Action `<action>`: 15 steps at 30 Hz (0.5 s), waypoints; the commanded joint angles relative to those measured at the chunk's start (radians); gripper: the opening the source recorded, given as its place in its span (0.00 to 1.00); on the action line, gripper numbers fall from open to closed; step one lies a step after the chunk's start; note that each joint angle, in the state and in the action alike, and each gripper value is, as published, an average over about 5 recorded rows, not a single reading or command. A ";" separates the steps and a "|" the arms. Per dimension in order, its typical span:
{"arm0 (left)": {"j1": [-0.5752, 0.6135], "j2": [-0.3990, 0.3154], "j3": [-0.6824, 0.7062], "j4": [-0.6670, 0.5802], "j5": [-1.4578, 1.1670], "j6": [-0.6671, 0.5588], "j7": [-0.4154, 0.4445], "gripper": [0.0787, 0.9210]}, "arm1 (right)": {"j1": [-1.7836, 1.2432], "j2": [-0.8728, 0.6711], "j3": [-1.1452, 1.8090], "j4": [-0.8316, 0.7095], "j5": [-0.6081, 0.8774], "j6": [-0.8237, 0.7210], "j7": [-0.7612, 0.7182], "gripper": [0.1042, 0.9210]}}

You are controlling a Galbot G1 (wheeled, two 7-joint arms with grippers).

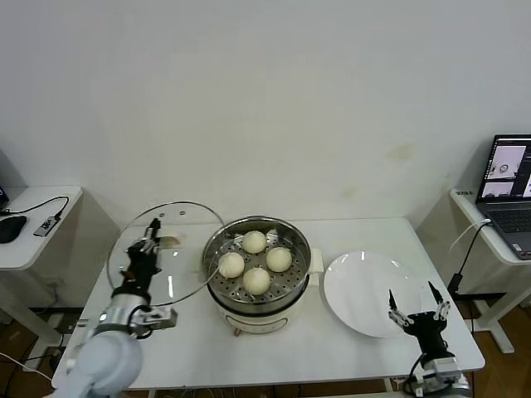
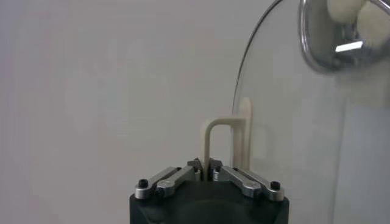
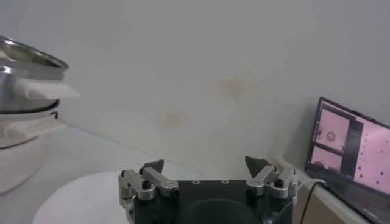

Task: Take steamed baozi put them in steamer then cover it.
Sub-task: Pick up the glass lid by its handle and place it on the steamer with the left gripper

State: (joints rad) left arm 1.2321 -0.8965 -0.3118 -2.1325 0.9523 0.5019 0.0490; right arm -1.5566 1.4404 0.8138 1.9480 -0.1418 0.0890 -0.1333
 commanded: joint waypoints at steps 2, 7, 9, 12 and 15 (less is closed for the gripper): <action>-0.271 -0.142 0.303 0.052 0.209 0.156 0.196 0.07 | 0.024 0.042 -0.030 -0.017 -0.087 -0.016 0.007 0.88; -0.319 -0.197 0.365 0.114 0.248 0.154 0.213 0.07 | 0.027 0.053 -0.043 -0.030 -0.104 -0.018 0.010 0.88; -0.335 -0.218 0.388 0.135 0.264 0.153 0.219 0.07 | 0.027 0.055 -0.045 -0.033 -0.107 -0.018 0.011 0.88; -0.347 -0.250 0.408 0.164 0.300 0.146 0.227 0.07 | 0.027 0.055 -0.043 -0.035 -0.108 -0.015 0.017 0.88; -0.349 -0.277 0.414 0.186 0.328 0.140 0.236 0.07 | 0.025 0.053 -0.039 -0.037 -0.107 -0.013 0.022 0.88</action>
State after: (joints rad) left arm 0.9802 -1.0593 -0.0262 -2.0350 1.1570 0.6146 0.2245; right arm -1.5357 1.4850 0.7801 1.9171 -0.2249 0.0757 -0.1169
